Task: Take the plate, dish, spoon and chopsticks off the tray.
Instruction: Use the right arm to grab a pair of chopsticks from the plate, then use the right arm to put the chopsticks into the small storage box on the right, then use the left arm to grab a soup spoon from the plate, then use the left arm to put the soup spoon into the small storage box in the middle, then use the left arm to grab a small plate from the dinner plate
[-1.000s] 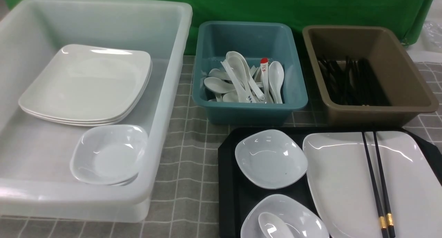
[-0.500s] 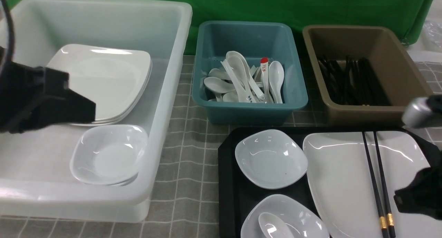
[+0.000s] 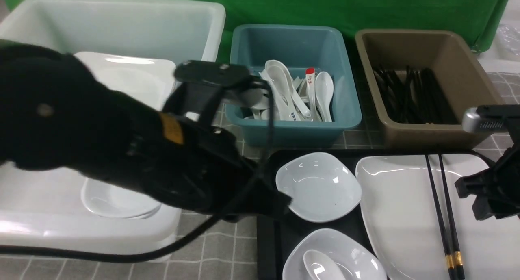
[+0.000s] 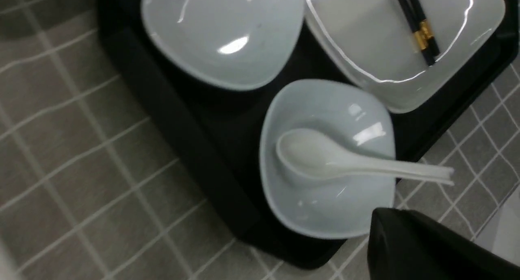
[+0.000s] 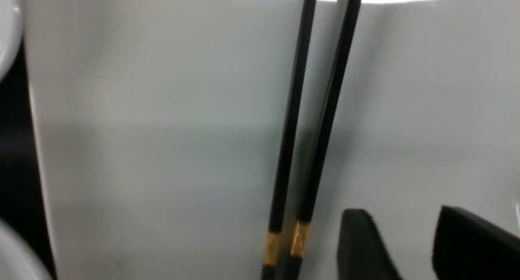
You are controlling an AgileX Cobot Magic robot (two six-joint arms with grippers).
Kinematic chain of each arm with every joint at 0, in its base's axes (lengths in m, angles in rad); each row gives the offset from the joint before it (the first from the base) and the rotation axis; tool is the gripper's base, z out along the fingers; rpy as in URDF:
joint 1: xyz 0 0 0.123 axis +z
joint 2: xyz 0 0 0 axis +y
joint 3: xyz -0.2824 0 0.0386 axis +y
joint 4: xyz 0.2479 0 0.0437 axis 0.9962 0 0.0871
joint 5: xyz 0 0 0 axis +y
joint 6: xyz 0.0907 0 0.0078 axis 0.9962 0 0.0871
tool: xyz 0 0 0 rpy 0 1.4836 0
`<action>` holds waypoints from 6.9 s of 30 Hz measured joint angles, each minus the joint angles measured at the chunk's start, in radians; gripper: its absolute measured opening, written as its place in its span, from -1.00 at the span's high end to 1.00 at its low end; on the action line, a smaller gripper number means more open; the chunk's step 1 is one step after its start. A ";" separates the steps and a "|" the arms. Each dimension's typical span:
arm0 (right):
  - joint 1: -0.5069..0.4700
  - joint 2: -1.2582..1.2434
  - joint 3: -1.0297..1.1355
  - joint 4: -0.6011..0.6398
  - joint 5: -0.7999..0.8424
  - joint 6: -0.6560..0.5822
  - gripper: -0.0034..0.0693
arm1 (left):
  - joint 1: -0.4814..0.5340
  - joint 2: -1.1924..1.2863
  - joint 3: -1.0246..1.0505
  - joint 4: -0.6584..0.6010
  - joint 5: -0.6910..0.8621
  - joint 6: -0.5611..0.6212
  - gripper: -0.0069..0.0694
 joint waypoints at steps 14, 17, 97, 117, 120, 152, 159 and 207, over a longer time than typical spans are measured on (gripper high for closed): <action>0.048 0.240 -0.006 0.014 -0.151 0.002 -0.53 | -0.055 0.190 -0.071 0.005 -0.058 0.026 0.82; 0.058 0.244 -0.010 0.014 -0.149 -0.016 -0.16 | -0.055 0.190 -0.073 0.011 -0.075 0.026 0.82; 0.188 -0.215 -0.124 0.274 0.345 -0.387 0.25 | -0.055 0.050 -0.076 0.045 0.062 0.343 0.81; 0.210 -0.433 -0.051 0.110 0.327 -0.205 0.10 | -0.269 0.462 -0.076 0.006 -0.201 0.761 -0.68; 0.210 -0.433 -0.051 0.110 0.327 -0.195 0.10 | -0.272 0.490 -0.076 0.013 -0.245 0.762 -0.77; 0.210 -0.433 -0.050 0.110 0.267 -0.140 0.10 | -0.127 0.378 -0.129 0.040 -0.221 0.345 0.24; 0.210 -0.433 -0.050 0.110 0.155 -0.102 0.10 | 0.075 0.410 -0.441 0.048 -0.250 0.179 0.24; 0.210 -0.433 -0.050 0.110 0.093 -0.105 0.10 | -0.124 0.557 -0.334 0.310 0.161 -0.094 0.30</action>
